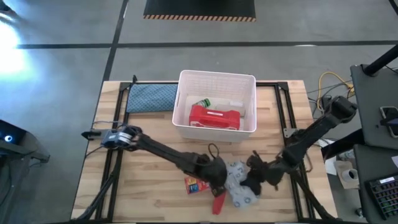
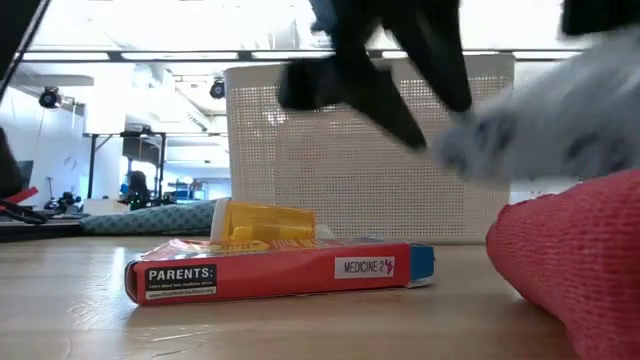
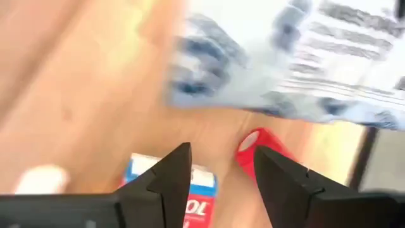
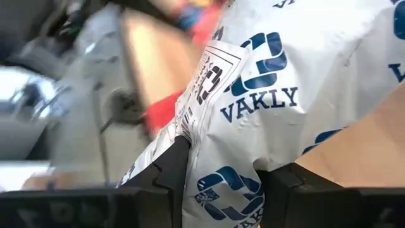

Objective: Pick & place medical supplies in basket/bin
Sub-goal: Put the mailer bag into the white bin

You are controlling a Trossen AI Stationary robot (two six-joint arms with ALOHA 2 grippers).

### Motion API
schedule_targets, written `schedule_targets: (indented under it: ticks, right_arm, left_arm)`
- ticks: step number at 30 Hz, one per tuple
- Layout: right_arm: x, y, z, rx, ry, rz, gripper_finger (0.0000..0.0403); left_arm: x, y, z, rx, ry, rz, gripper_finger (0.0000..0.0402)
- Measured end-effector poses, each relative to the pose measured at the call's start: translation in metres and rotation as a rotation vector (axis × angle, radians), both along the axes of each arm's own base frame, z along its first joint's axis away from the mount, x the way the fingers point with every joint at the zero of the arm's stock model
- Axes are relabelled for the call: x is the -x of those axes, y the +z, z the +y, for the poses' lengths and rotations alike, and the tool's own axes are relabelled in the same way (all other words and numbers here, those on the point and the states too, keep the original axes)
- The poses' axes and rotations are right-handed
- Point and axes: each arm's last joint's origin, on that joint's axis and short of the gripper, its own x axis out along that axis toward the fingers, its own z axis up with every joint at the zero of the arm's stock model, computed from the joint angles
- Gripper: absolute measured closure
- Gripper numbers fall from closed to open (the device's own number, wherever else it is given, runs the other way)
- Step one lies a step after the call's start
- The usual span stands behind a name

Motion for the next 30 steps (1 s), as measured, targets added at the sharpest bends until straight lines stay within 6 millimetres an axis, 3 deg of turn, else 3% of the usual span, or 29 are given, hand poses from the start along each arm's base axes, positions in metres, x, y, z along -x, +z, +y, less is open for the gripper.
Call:
schedule_targets:
  ticks: [4,8,12,16,20,23,26,30]
  right_arm:
    - [0.008,0.033,-0.009,0.024,0.070,-0.157,0.0288]
    - [0.018,0.078,-0.026,0.071,0.069,-0.362,0.0287]
    - [0.025,0.125,-0.064,0.178,-0.173,-0.565,0.0285]
    - [0.029,0.155,-0.117,0.284,-0.448,-0.597,0.0284]
    - [0.020,0.149,-0.170,0.282,-0.599,-0.432,0.0276]
    - [0.009,0.137,-0.203,0.237,-0.609,-0.337,0.0249]
    - [0.005,0.127,-0.234,0.201,-0.751,-0.274,0.0213]
    - [-0.001,0.128,-0.255,0.116,-0.842,-0.260,0.0171]
  left_arm:
    - [0.034,0.032,-0.010,-0.122,0.089,0.021,0.0252]
    - [0.073,0.064,-0.012,-0.269,0.222,0.022,0.0252]
    - [0.100,0.088,-0.007,-0.295,0.376,-0.010,0.0252]
    - [0.116,0.110,-0.003,-0.264,0.433,-0.071,0.0252]
    - [0.121,0.115,0.000,-0.269,0.424,-0.064,0.0252]
    - [0.125,0.113,0.002,-0.306,0.411,-0.024,0.0252]
    - [0.128,0.112,0.004,-0.316,0.427,0.002,0.0252]
    - [0.130,0.112,0.002,-0.301,0.441,0.004,0.0252]
